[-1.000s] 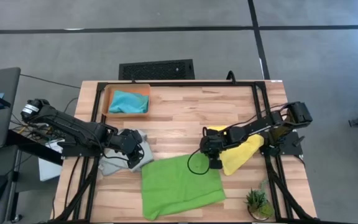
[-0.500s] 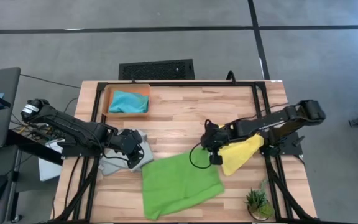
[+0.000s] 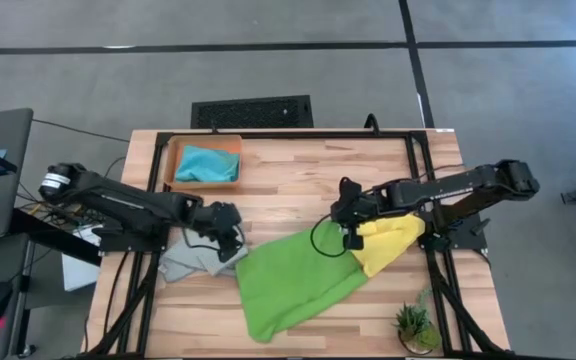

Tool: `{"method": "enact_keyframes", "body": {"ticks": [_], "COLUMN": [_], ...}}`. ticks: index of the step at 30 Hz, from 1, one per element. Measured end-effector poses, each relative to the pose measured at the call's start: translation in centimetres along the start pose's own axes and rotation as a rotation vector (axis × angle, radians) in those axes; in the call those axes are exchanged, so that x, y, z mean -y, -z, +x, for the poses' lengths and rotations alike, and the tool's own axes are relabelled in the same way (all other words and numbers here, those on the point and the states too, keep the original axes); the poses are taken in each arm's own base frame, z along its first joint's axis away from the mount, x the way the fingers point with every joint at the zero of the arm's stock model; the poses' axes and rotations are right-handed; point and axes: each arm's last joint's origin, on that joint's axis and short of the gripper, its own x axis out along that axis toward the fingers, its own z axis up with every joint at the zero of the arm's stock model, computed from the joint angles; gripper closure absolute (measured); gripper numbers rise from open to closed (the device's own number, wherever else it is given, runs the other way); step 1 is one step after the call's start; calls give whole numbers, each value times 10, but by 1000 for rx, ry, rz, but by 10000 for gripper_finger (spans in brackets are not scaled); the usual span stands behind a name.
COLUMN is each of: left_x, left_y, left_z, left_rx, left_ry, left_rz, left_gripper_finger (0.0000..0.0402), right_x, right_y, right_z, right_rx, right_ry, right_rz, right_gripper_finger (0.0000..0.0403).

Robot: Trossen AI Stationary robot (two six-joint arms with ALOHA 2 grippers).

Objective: Fold microfiber towels
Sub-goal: Fold the green microfiber cloth

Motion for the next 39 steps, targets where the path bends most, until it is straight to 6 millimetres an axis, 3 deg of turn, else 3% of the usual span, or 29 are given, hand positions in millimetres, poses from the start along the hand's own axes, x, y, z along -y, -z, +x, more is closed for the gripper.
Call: {"method": "enact_keyframes", "body": {"ticks": [6, 14, 17, 23, 29, 39], "left_x": [-14, -35, -34, -31, -31, -37], "left_y": [-24, -31, -35, -40, -38, -20], "left_z": [36, 81, 93, 99, 99, 96], "left_rx": [13, -117, -146, -183, -207, -400], "left_ry": [146, 169, 303, 443, 452, 411], "left_rz": [142, 152, 193, 201, 193, 110], "left_gripper_finger": [244, 244, 244, 244, 244, 244], "right_x": [0, 0, 0, 1, 1, 1], "right_y": [1, 2, 2, 3, 3, 4], "right_z": [0, 0, 0, 0, 0, 0], "right_rx": [-10, -23, -25, -32, -35, -45], "right_ry": [0, -2, -1, 3, 3, 2], "right_rz": [-33, -44, -55, -52, -53, -54], "right_gripper_finger": [396, 398, 397, 393, 396, 397]}}
